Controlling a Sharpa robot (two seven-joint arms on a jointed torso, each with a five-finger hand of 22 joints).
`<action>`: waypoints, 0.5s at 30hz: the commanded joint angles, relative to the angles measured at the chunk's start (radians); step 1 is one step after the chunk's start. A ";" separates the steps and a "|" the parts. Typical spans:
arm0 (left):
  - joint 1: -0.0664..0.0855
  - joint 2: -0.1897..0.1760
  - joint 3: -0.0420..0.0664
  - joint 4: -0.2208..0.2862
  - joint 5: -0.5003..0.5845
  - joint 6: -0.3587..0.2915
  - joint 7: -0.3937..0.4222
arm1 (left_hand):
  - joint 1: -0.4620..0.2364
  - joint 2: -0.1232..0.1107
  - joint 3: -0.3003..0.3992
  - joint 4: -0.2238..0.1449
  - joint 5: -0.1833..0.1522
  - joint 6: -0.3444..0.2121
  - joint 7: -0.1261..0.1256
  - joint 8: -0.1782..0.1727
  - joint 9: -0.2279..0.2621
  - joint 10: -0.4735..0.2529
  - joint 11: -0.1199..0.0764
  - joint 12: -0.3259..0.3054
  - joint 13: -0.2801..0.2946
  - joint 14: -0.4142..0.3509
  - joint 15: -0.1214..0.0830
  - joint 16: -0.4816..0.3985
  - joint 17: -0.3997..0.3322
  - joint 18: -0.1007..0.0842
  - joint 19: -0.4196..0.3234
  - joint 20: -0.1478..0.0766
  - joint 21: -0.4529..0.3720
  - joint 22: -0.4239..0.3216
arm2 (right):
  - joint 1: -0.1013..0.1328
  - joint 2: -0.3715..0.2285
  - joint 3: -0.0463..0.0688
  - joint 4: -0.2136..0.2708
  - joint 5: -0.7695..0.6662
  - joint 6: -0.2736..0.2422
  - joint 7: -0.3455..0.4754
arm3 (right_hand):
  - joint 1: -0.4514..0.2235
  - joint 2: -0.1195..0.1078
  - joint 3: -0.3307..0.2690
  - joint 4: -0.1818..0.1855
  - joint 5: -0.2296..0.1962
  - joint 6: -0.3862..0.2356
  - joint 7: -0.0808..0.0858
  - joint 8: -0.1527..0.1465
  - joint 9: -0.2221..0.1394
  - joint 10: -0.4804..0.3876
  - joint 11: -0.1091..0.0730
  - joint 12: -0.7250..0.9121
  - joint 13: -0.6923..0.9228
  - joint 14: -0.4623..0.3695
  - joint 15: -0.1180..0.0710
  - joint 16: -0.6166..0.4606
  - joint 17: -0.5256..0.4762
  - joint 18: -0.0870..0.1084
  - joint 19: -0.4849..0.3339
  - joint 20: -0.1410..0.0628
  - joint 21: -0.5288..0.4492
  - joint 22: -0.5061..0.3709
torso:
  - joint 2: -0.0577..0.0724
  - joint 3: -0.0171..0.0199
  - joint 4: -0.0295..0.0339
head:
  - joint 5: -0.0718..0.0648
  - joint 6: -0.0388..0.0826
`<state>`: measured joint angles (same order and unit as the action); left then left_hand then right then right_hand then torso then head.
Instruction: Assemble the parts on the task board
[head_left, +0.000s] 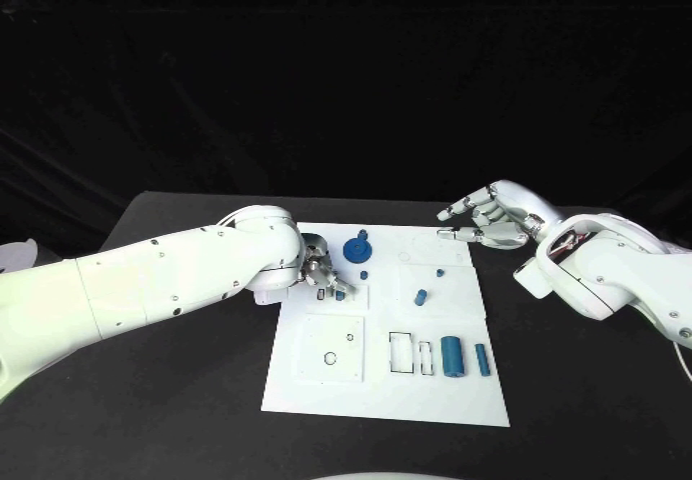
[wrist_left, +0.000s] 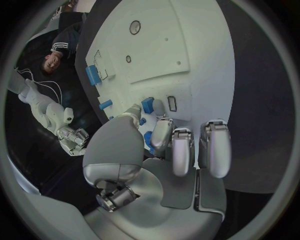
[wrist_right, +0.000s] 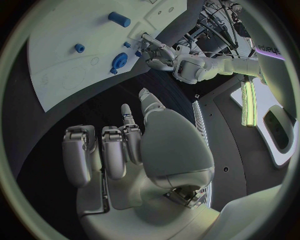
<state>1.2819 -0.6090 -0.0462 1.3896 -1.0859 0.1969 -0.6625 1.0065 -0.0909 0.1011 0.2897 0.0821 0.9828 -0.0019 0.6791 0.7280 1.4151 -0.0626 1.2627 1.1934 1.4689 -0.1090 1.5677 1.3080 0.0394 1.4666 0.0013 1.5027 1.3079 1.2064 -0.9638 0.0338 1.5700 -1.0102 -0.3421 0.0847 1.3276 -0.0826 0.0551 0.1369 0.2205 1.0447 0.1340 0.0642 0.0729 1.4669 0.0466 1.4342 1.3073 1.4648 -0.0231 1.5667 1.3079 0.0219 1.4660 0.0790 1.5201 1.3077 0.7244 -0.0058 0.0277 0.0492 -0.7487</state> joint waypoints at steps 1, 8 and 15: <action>-0.001 -0.008 0.004 0.010 0.012 -0.038 -0.002 | -0.012 0.005 -0.033 0.002 -0.028 -0.005 0.005 -0.004 0.002 0.000 -0.001 0.000 -0.005 0.102 -0.007 0.003 0.263 -0.015 0.071 -0.008 -0.005 0.159 | -0.001 0.001 0.000 -0.002 -0.006 0.011 0.004 | -0.011 0.000 -0.008 0.001 0.005 0.004 0.000 0.003 0.001 0.048 0.002 -0.007 0.199 0.105 0.001 0.000 0.258 0.004 0.045 0.005 -0.005 0.153 | 0.000 -0.0003 0.0011 | -0.001 0.002; 0.000 -0.031 0.027 0.030 0.061 -0.082 0.004 | -0.019 0.002 -0.094 0.001 -0.033 -0.024 0.008 -0.008 0.005 -0.018 0.002 -0.023 -0.031 0.102 -0.008 0.003 0.263 -0.010 0.063 -0.009 -0.022 0.136 | -0.001 0.002 0.000 -0.007 -0.005 0.012 0.005 | -0.011 0.000 -0.008 0.001 0.005 0.004 0.000 0.003 0.001 0.048 0.002 -0.007 0.199 0.105 0.001 0.000 0.258 0.004 0.045 0.005 -0.005 0.153 | 0.000 0.0001 0.0005 | -0.002 0.008; 0.014 -0.059 0.062 0.033 0.159 -0.051 0.016 | 0.085 0.009 -0.126 -0.004 -0.026 -0.103 0.044 -0.074 -0.036 -0.072 0.031 -0.087 -0.106 0.102 0.015 0.003 0.263 -0.002 0.049 0.008 -0.053 0.098 | -0.002 0.006 -0.001 -0.014 -0.003 0.014 0.006 | -0.011 0.000 -0.009 0.002 0.005 0.004 0.000 0.003 0.001 0.048 0.002 -0.007 0.199 0.105 0.001 0.000 0.258 0.004 0.045 0.005 -0.005 0.153 | 0.001 0.0006 -0.0004 | -0.001 0.014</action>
<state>1.2931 -0.6663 0.0151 1.4226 -1.0033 0.1363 -0.6608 1.0851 -0.0817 -0.0199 0.2872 0.0532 0.8864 0.0396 0.6103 0.6958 1.3485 -0.0321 1.1795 1.0915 1.4666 -0.0983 1.5677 1.3078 0.0394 1.4657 0.0022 1.4518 1.3077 1.2058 -0.9593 0.0328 1.5568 -1.0091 -0.3416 0.0849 1.3277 -0.0827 0.0526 0.1394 0.2205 1.0447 0.1340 0.0642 0.0729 1.4669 0.0466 1.4306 1.3073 1.4648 -0.0231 1.5667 1.3078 0.0219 1.4660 0.0790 1.5202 1.3074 0.7244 -0.0058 0.0281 0.0475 -0.7371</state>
